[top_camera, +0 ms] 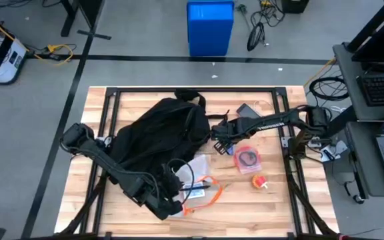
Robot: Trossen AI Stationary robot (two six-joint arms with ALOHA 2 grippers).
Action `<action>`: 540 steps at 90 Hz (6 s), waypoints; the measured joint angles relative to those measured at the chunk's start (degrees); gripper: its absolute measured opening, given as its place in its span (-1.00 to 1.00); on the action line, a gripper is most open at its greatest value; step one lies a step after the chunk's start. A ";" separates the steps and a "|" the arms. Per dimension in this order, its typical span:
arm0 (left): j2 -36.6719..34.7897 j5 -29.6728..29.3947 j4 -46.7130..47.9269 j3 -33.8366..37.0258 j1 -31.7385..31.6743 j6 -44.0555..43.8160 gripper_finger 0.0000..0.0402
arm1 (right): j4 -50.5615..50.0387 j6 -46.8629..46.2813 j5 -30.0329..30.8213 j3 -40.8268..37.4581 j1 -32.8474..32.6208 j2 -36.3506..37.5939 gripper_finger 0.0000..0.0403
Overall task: Unpack backpack
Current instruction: Put the blue chocolate bar into the orange zip bag, then put the pink charger adapter into the orange zip bag
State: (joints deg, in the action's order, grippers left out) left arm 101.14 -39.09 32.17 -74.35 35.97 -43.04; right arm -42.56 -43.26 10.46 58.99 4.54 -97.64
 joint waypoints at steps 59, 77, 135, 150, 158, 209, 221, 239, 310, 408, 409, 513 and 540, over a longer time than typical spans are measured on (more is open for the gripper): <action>0.00 2.43 -0.21 0.00 -0.34 1.45 -1.00 | 0.98 -1.27 0.24 -0.61 0.76 -4.08 0.34; 0.00 2.43 -0.30 0.00 -0.34 1.45 -1.00 | 1.84 -1.06 -0.26 -0.42 0.72 -4.87 0.10; 0.00 2.38 -0.25 0.00 -0.38 1.44 -1.00 | 1.76 1.74 0.50 -0.21 0.49 -5.02 -0.73; 0.00 2.32 -0.24 0.00 -0.38 1.45 -1.00 | -1.09 2.42 -0.58 3.09 -0.98 -5.52 -0.77; 0.00 2.19 -0.22 0.00 -0.38 1.43 -1.00 | -4.18 2.45 -1.01 6.00 -2.60 -5.48 -0.80; 0.00 2.21 -0.26 0.00 -0.34 0.00 -1.00 | -26.27 -5.65 -2.73 24.07 -19.68 -5.23 -1.00; 0.00 2.19 -0.18 0.00 -0.34 -0.03 -1.00 | -27.57 -9.58 -4.65 27.73 -25.03 -5.23 -1.00; 0.00 1.73 -0.21 0.00 -0.42 -0.08 -1.00 | -26.77 -15.20 -4.81 30.62 -32.06 -5.21 -1.00; 0.00 1.25 -2.30 0.02 -1.59 -0.08 -1.00 | -2.35 0.04 -7.69 30.64 -25.98 -14.42 -1.00; 0.00 1.36 -3.09 0.02 -1.89 0.38 -1.00 | -46.02 -34.19 -0.36 29.49 -41.46 -0.87 -0.02; 0.00 1.36 -3.09 0.02 -1.89 0.40 -1.00 | -45.77 -34.66 -0.31 29.25 -41.67 -0.67 -0.01; 0.00 5.11 -3.46 0.02 -1.67 -0.14 -1.00 | -30.86 -58.75 3.13 5.22 -51.76 -0.51 0.32; 0.00 5.14 -3.44 0.02 -1.67 -0.12 -1.00 | -29.82 -59.33 3.12 5.22 -51.94 -0.51 -0.14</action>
State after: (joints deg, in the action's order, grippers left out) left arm 101.14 -33.95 28.73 -74.32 34.30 -43.16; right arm -72.38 -102.59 13.58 64.20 -47.39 -98.15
